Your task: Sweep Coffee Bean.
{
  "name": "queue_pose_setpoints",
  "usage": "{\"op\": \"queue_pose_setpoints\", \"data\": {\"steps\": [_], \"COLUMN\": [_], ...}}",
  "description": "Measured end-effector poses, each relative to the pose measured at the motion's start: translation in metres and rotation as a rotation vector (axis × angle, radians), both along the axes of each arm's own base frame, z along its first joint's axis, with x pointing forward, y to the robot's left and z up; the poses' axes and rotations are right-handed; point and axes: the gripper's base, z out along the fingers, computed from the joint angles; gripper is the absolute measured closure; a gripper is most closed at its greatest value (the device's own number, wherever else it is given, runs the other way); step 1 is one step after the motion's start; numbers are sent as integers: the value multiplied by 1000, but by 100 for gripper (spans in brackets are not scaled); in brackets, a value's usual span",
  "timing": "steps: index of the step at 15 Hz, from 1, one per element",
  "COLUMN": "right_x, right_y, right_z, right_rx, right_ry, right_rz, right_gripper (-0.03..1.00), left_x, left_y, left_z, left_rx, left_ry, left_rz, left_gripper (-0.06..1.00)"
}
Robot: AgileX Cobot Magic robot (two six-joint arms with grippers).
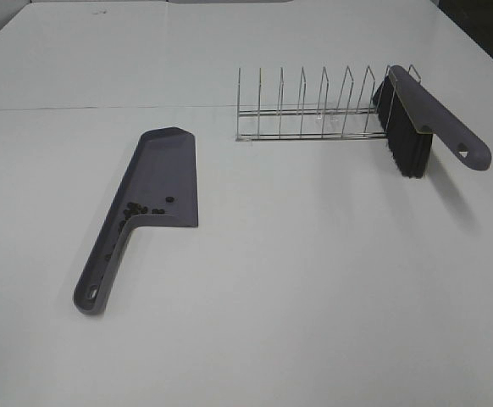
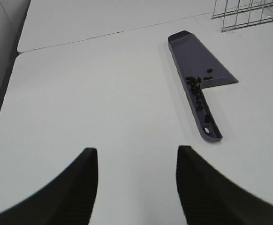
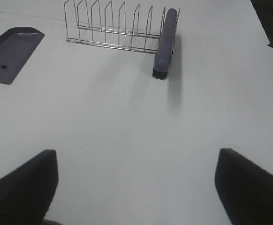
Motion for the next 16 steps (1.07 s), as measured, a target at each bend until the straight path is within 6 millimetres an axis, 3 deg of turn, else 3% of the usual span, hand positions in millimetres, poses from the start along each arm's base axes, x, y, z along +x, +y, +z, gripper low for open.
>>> {"op": "queue_pose_setpoints", "data": {"steps": [16], "right_x": [0], "right_y": [0], "right_z": [0], "right_rx": [0], "right_ry": [0], "right_rz": [0], "right_gripper": [20], "left_x": [0], "left_y": [0], "left_z": [0], "left_rx": [0], "left_ry": [-2], "left_rz": [-1], "left_gripper": [47]}}
